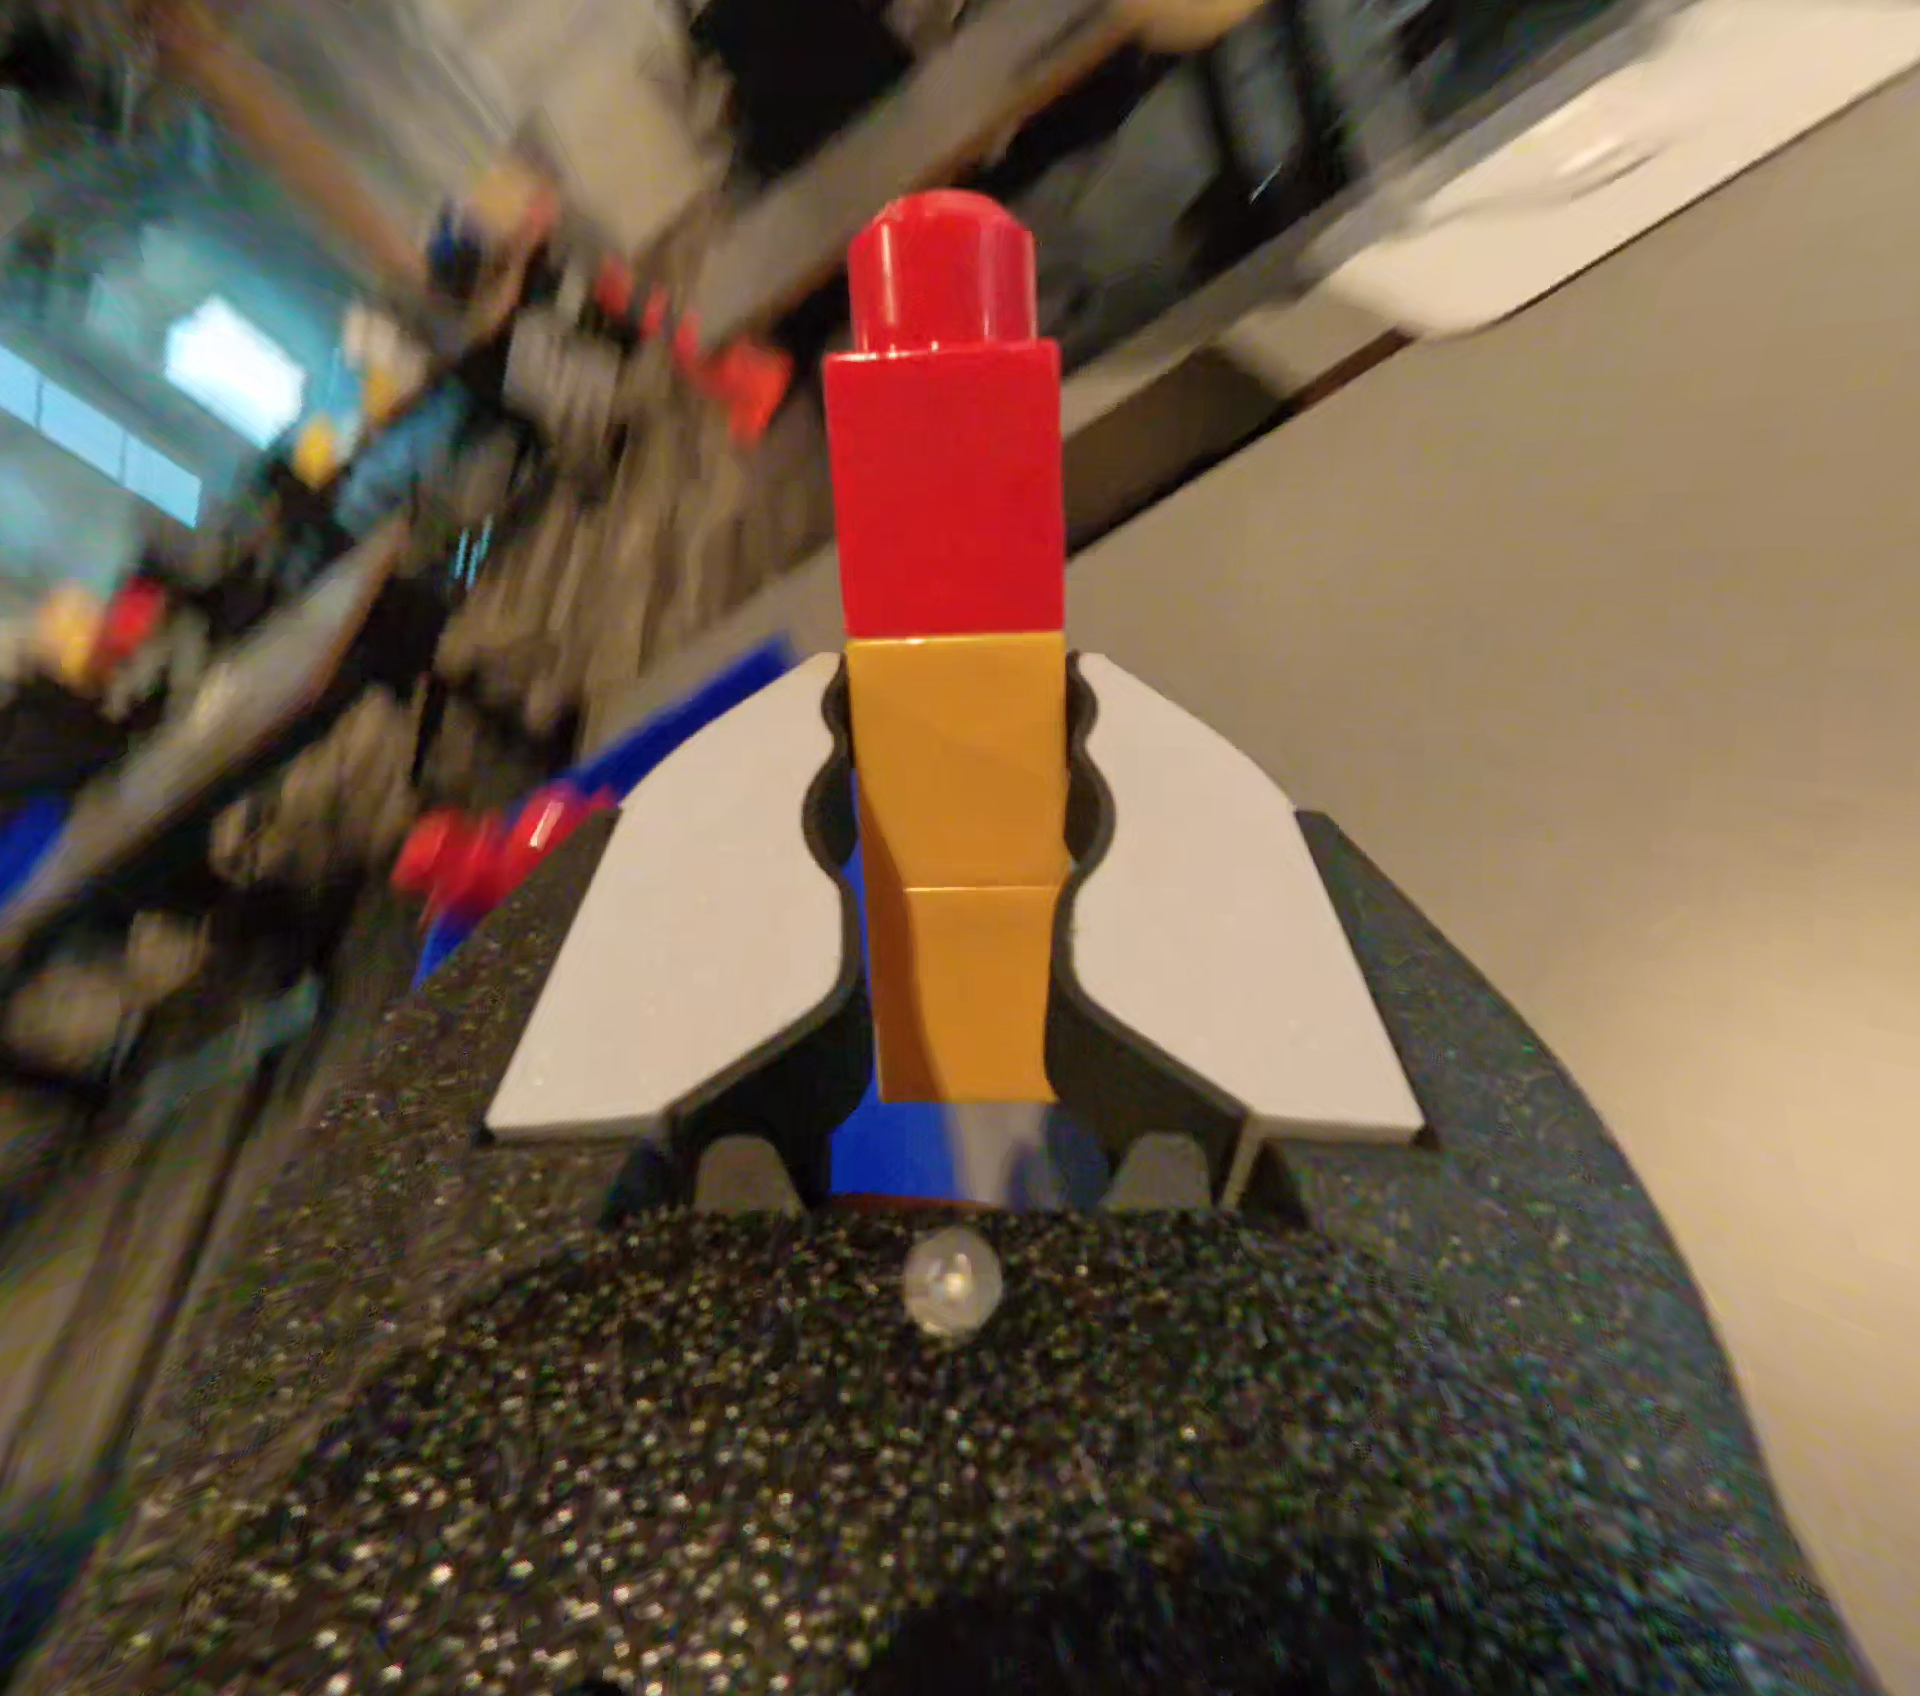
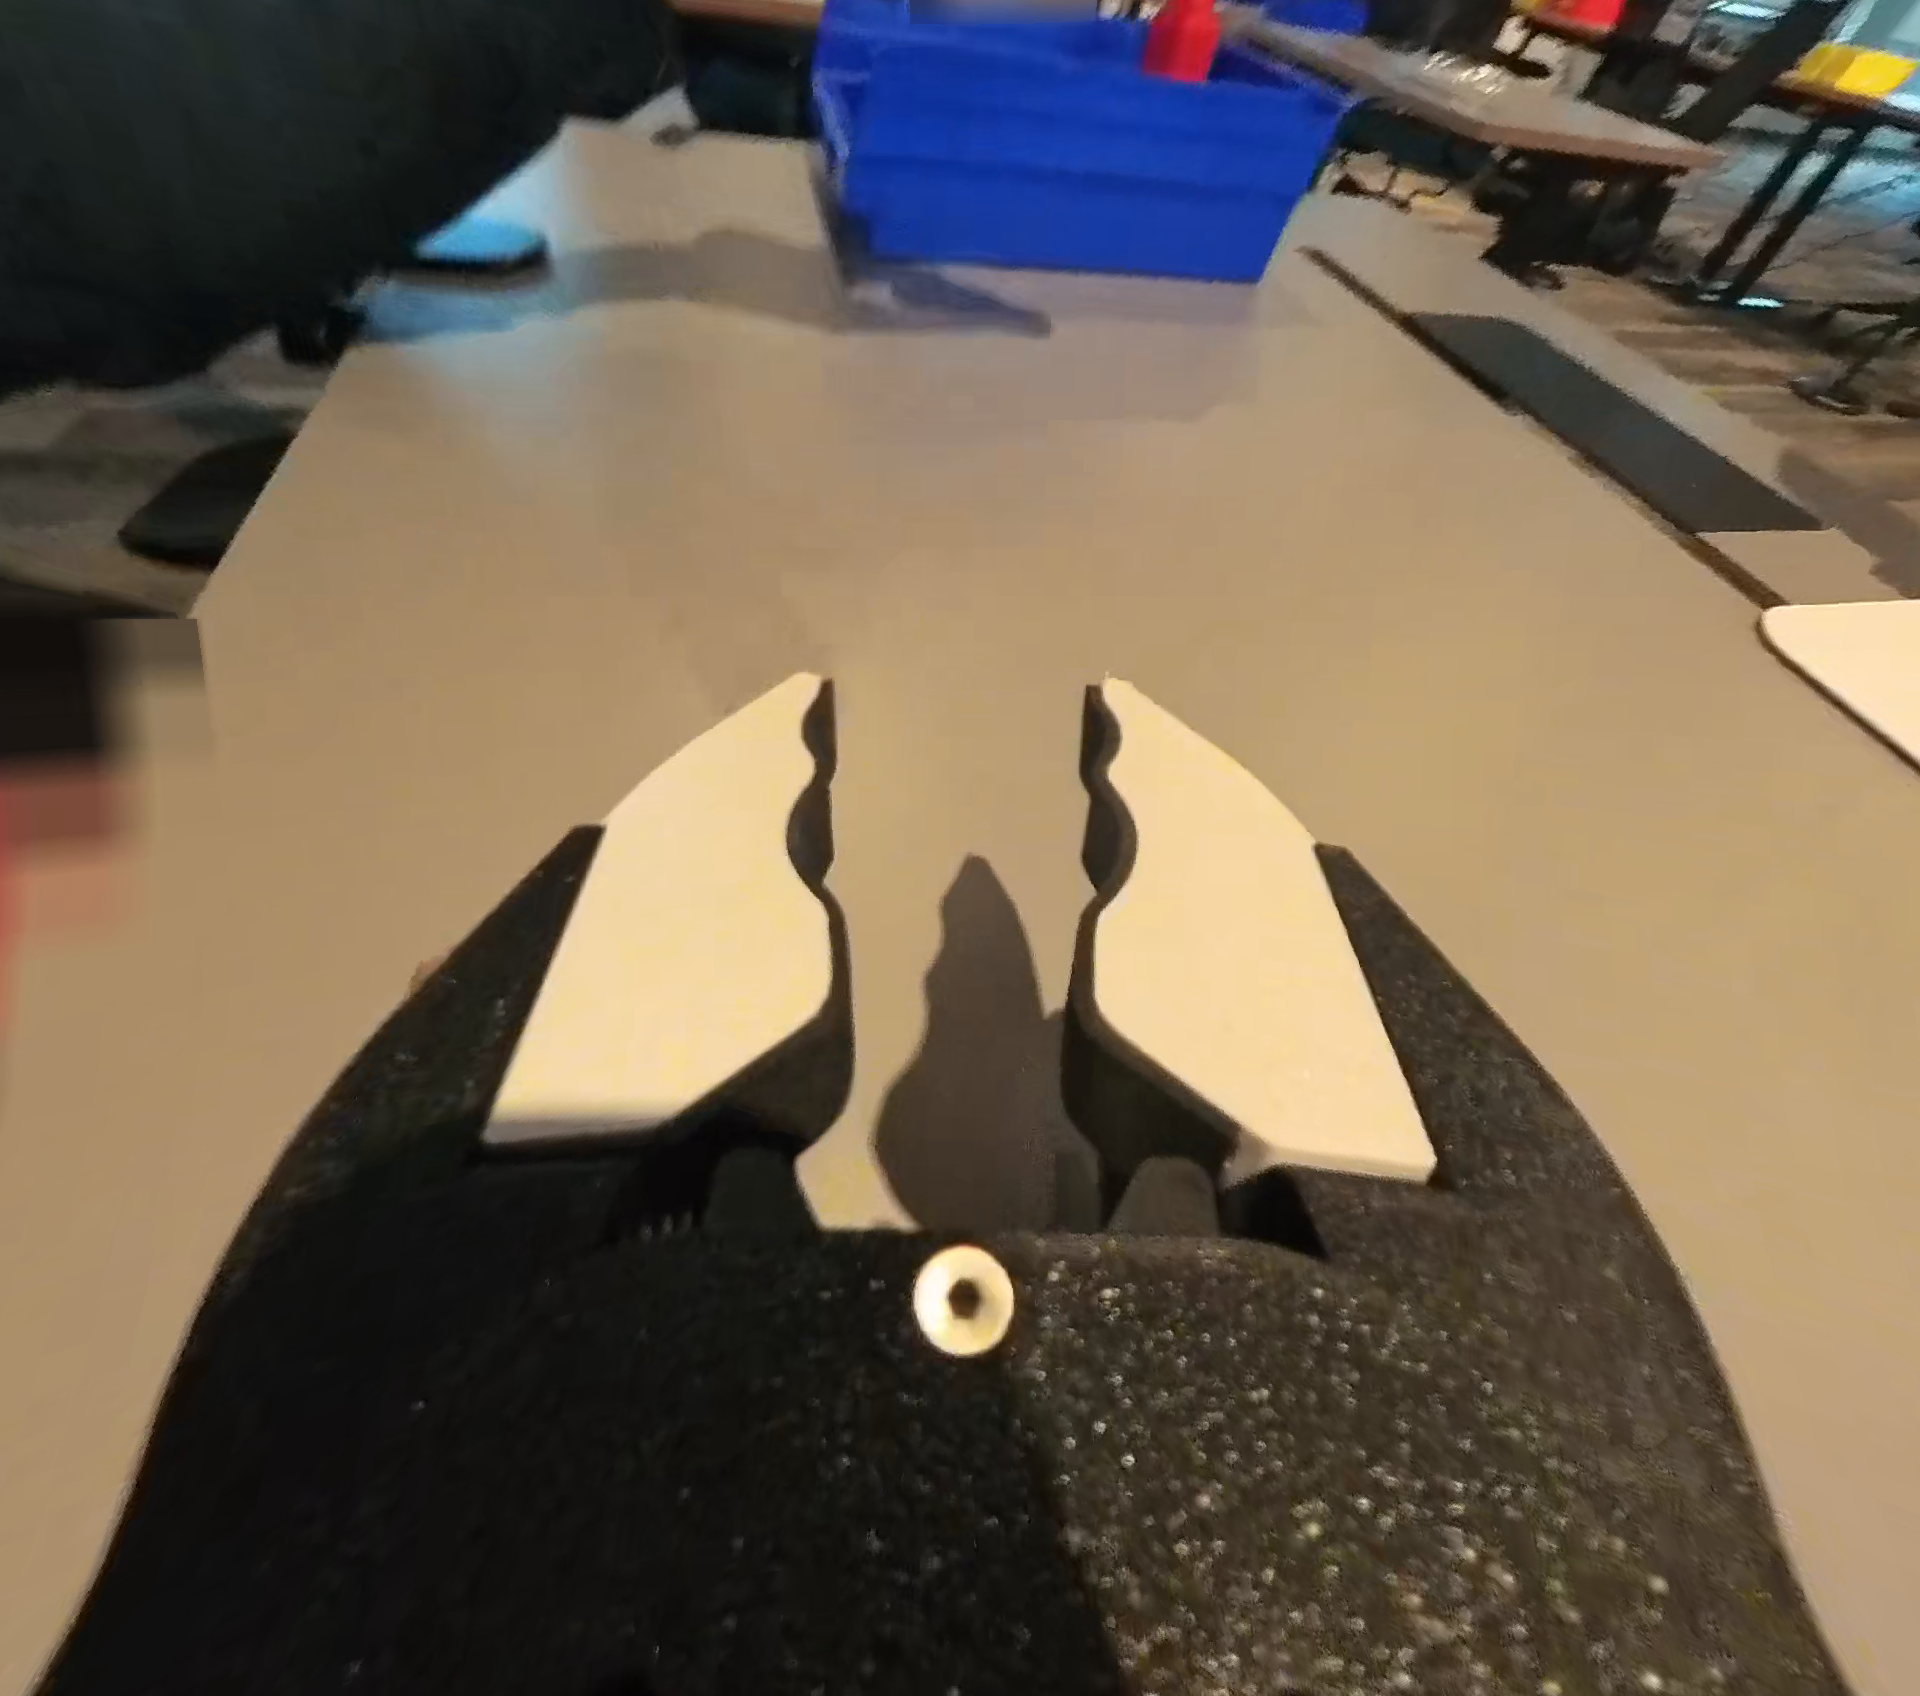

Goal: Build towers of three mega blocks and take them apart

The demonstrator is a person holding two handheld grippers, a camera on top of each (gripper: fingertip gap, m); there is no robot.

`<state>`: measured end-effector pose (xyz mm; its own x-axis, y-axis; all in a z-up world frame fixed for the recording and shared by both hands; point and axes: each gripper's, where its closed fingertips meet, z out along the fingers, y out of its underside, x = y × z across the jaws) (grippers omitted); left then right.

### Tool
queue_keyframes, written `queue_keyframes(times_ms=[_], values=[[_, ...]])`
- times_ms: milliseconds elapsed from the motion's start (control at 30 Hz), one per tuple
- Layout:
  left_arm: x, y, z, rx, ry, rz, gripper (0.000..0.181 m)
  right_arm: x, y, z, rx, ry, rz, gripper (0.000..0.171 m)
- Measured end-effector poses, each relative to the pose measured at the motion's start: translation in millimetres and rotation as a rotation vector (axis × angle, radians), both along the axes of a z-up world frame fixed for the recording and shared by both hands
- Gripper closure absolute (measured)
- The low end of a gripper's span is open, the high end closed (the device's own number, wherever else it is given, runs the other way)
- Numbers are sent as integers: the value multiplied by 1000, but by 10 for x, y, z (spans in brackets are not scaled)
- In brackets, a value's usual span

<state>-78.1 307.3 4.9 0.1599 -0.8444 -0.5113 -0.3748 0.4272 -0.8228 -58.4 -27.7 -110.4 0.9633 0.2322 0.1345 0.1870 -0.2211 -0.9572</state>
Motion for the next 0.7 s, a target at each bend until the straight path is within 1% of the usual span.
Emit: queue_keyframes(times_ms=[33,100,133,167,233,300,367,433,500,600,633,700], values=[[183,-396,22,51,-40,-114,144,37,14,47,27,26,-24,124],[502,-1191,-72,150,-96,-322,145,125,17,152,87,108,-68,117],[626,-1558,-176,200,-110,-401,144,167,7,202,116,170,-81,113],[726,-1864,-293,251,-117,-443,145,221,-10,246,142,235,-94,110],[849,-2369,-522,362,-130,-504,145,369,-52,314,188,346,-135,106],[878,-2739,-704,437,-125,-559,144,495,-112,412,247,443,-155,105],[858,-2951,-797,511,-122,-585,144,568,-161,497,289,522,-153,104],[814,-3083,-848,540,-139,-613,145,589,-170,506,286,548,-152,103],[769,-3187,-898,529,-145,-652,145,549,-146,459,252,517,-147,99],[749,-3248,-951,570,-135,-659,144,460,-99,400,212,464,-133,101],[740,-3264,-956,582,-138,-663,144,445,-85,375,198,448,-134,107],[724,-3284,-963,584,-140,-671,144,415,-76,340,177,423,-124,125]])
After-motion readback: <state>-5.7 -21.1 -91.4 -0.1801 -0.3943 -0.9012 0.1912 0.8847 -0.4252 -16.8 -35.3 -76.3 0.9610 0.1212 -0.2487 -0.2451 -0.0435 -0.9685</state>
